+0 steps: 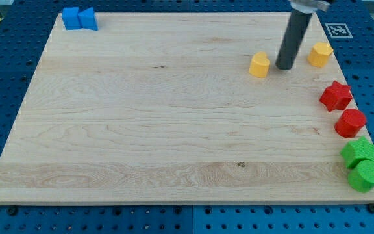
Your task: Push yellow hexagon diagonally below yellow heart
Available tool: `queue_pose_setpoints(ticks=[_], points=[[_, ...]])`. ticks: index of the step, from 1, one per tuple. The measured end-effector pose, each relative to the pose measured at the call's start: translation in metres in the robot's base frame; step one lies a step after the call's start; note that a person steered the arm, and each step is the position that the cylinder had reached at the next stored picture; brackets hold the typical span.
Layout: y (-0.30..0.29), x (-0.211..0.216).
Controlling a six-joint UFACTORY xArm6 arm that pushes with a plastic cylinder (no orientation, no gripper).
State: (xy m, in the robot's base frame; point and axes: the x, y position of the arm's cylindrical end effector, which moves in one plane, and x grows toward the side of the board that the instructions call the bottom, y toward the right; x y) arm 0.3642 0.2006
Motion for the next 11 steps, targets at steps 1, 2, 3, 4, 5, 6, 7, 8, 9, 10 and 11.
queue_pose_setpoints(ticks=[1, 2, 3, 4, 5, 6, 7, 8, 9, 10, 11], points=[[0.027, 0.009], [0.056, 0.016], [0.08, 0.007], [0.103, -0.005], [0.096, -0.021], [0.064, -0.023], [0.035, -0.023], [0.038, -0.026], [0.037, -0.05], [0.014, -0.046], [0.013, -0.029]])
